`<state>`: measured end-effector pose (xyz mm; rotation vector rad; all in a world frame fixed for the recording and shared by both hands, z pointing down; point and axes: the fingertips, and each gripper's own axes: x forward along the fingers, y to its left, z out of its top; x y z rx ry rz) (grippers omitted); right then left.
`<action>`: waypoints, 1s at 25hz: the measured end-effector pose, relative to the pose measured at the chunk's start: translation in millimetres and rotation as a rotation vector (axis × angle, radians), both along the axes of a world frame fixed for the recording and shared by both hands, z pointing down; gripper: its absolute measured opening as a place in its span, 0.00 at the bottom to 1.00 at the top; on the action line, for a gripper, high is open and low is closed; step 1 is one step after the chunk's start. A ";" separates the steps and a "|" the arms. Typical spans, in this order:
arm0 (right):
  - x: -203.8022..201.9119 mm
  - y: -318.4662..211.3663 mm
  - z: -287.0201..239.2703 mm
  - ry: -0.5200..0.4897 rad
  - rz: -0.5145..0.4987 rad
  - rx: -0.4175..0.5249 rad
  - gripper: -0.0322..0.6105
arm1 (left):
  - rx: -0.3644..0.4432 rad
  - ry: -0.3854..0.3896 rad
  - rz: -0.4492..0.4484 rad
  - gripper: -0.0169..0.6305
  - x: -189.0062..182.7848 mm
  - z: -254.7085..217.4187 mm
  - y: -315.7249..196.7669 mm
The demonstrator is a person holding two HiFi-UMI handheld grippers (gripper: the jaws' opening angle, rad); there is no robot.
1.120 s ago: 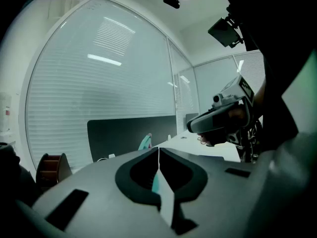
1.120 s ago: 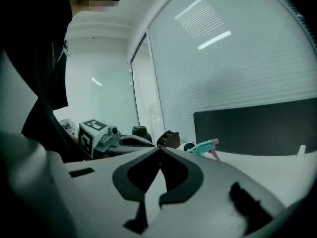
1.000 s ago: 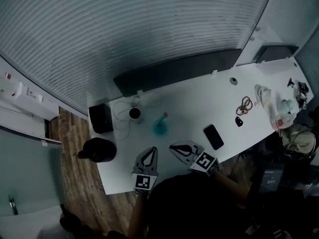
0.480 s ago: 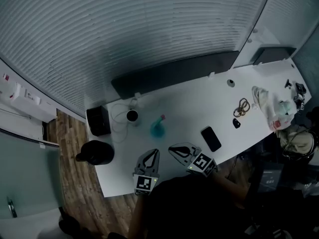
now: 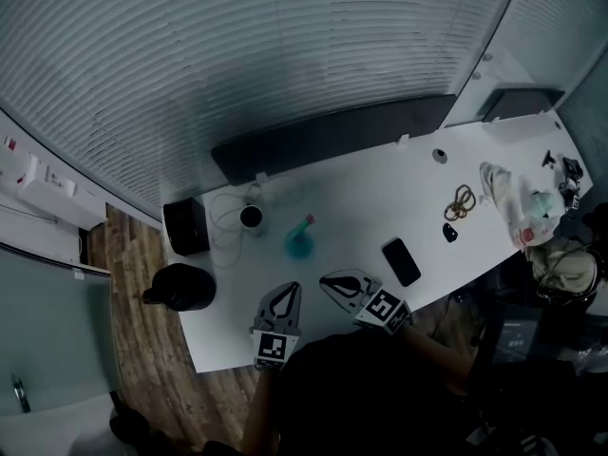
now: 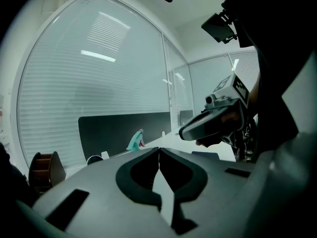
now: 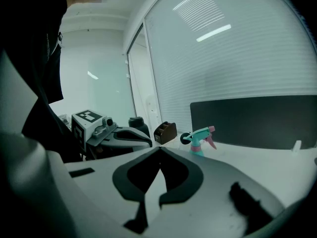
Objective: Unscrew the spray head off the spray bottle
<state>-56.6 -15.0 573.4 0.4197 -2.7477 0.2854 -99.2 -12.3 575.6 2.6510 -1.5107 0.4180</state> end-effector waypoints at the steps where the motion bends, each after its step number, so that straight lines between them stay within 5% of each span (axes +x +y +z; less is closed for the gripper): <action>1: -0.7 0.0 -0.4 -0.003 -0.002 0.001 0.05 | -0.001 -0.004 0.000 0.03 -0.4 0.7 0.0; 13: 1.2 -3.1 6.4 0.016 0.027 -0.017 0.05 | -0.075 -0.065 0.027 0.03 1.4 30.8 -0.4; 25: 3.0 -5.5 11.3 0.025 0.051 -0.042 0.05 | -0.153 -0.026 0.019 0.04 -9.9 61.4 -29.9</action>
